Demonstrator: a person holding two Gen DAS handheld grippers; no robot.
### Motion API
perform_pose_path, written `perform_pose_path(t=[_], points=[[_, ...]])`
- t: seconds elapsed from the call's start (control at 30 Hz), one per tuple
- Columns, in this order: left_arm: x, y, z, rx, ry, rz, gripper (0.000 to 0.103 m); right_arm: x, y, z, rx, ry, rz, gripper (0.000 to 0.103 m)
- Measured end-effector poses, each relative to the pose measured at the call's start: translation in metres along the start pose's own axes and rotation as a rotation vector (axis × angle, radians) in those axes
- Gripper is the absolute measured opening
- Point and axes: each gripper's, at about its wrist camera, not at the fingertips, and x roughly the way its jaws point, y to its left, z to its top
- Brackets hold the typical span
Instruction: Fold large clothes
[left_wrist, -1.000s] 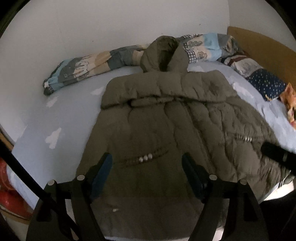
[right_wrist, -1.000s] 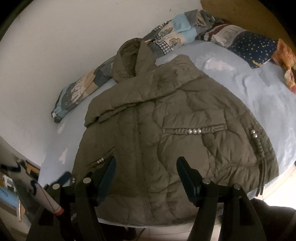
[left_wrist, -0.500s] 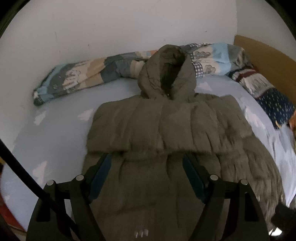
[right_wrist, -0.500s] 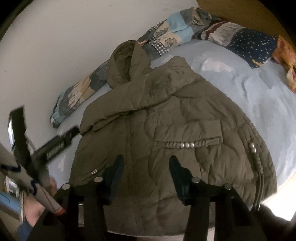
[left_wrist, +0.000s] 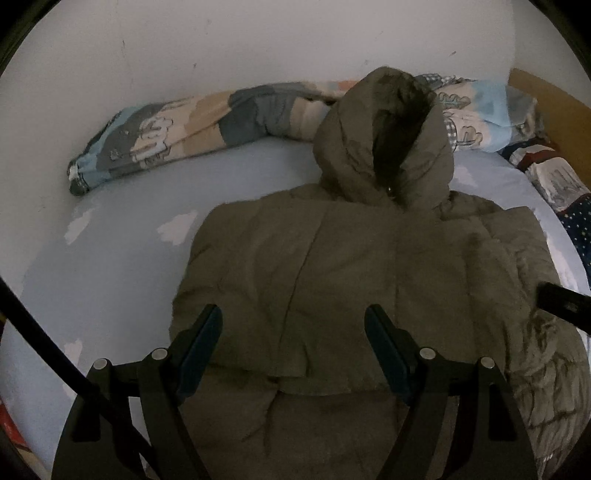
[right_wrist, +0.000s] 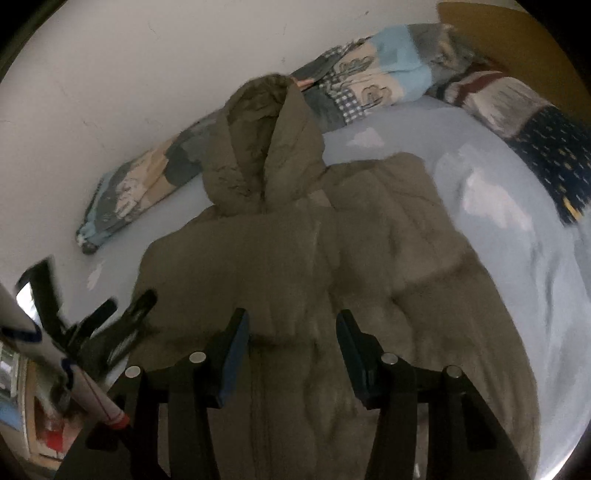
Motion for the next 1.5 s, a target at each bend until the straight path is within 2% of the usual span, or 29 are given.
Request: perform_pose_path(t=[0.13, 0.23, 0.33, 0.4, 0.47, 0.57, 0.7, 0.87, 1.07, 1.1, 1.13, 1.17, 1.23, 1.33, 1.5], points=[[0.022, -0.008, -0.002, 0.022, 0.062, 0.011, 0.078, 0.054, 0.007, 0.019, -0.032, 0.079, -0.027, 0.053], [0.036, -0.011, -0.009, 0.021, 0.108, 0.018, 0.079, 0.096, 0.006, 0.021, -0.054, 0.207, -0.062, 0.054], [0.035, -0.006, -0.007, -0.019, 0.12, -0.001, 0.079, 0.099, 0.012, 0.033, -0.087, 0.256, -0.064, 0.054], [0.021, -0.001, -0.003, -0.084, 0.089, -0.04, 0.079, 0.086, 0.017, 0.055, -0.095, 0.219, -0.021, 0.054], [0.009, 0.003, 0.001, -0.115, 0.054, -0.083, 0.079, 0.068, 0.023, 0.093, -0.106, 0.128, -0.012, 0.055], [-0.004, 0.004, 0.002, -0.108, 0.008, -0.071, 0.079, 0.062, 0.026, 0.153, -0.095, 0.005, -0.038, 0.075], [-0.008, 0.007, 0.0, -0.087, -0.011, -0.065, 0.079, 0.09, 0.019, 0.22, -0.025, -0.077, -0.06, 0.075], [-0.002, 0.013, 0.0, -0.06, -0.009, -0.074, 0.079, 0.148, 0.017, 0.293, 0.018, -0.104, -0.109, 0.075], [0.012, 0.013, 0.002, -0.027, 0.032, -0.096, 0.079, 0.213, 0.012, 0.324, -0.004, -0.106, -0.212, 0.075], [0.013, 0.014, 0.003, -0.036, 0.035, -0.105, 0.079, 0.22, 0.01, 0.324, -0.011, -0.106, -0.189, 0.06], [0.013, 0.015, 0.004, -0.044, 0.035, -0.111, 0.079, 0.23, 0.011, 0.322, -0.034, -0.082, -0.189, 0.041], [0.012, 0.016, 0.004, -0.049, 0.034, -0.112, 0.079, 0.239, 0.01, 0.32, -0.056, -0.043, -0.22, 0.007], [0.009, 0.018, 0.006, -0.066, 0.026, -0.109, 0.079, 0.235, 0.015, 0.312, -0.079, -0.077, -0.218, 0.007], [0.002, 0.018, 0.007, -0.088, 0.016, -0.133, 0.079, 0.204, 0.015, 0.297, -0.079, -0.132, -0.186, 0.006], [-0.014, 0.026, 0.007, -0.135, -0.016, -0.155, 0.079, 0.107, 0.016, 0.254, -0.175, -0.198, -0.08, 0.006]])
